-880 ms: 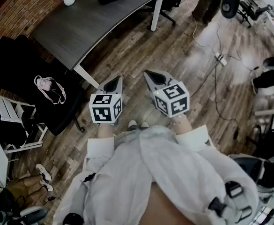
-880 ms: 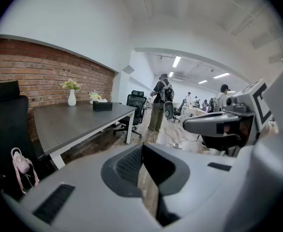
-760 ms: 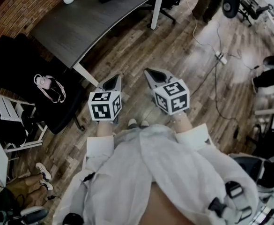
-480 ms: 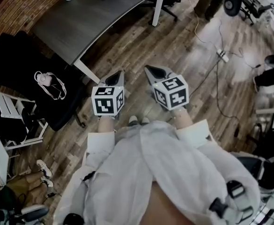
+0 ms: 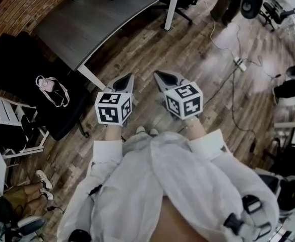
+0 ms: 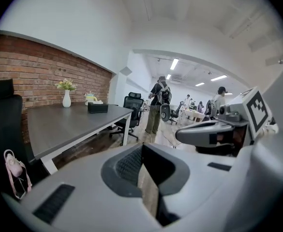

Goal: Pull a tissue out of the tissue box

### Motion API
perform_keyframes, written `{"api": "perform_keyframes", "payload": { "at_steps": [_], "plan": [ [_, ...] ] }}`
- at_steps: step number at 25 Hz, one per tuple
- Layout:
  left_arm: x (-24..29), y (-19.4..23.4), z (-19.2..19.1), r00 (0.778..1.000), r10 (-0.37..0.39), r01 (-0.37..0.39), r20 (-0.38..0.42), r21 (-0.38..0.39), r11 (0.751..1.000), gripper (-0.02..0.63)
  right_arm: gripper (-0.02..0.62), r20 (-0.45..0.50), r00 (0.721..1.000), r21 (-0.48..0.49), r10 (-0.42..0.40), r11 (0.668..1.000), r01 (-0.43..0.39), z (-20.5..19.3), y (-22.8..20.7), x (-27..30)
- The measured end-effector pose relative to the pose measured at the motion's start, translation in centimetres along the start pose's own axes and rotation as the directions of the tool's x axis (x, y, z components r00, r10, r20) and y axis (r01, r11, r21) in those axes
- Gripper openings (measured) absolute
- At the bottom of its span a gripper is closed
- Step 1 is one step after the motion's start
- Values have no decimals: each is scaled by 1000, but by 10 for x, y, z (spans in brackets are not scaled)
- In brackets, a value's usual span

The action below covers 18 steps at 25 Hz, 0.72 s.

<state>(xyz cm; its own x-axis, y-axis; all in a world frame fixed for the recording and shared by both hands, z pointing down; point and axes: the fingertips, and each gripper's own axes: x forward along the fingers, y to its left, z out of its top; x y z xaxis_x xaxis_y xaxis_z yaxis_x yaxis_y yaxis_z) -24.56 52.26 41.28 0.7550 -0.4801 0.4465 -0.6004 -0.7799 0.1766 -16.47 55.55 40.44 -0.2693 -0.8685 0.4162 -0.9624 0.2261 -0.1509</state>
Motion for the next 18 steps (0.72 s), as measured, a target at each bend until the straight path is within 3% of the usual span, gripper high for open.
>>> {"api": "perform_keyframes", "payload": {
  "at_steps": [3,6,10,16,18],
  "plan": [
    [0,-11,-1,999,-23,23,33,16,1000,5,3,13,999,17,39,999,-39,-7,-2,-2],
    [0,-16,-4,998,-27,28,56,-15,999,5,3,17,998,23,61,998,-62,-14,-2,-2],
    [13,-10,-4,999,15,-15,48,-1,1000,5,3,24,999,-4,36,999,-36,-13,-15,3],
    [43,11,14,999,9,-9,42,-4,1000,6,6,29,1000,-4,-5,1000,6,4,-45,31],
    [57,27,24,999,10,-9,49,-11,1000,8,52,35,999,0,-16,1000,16,16,-56,48]
  ]
}}
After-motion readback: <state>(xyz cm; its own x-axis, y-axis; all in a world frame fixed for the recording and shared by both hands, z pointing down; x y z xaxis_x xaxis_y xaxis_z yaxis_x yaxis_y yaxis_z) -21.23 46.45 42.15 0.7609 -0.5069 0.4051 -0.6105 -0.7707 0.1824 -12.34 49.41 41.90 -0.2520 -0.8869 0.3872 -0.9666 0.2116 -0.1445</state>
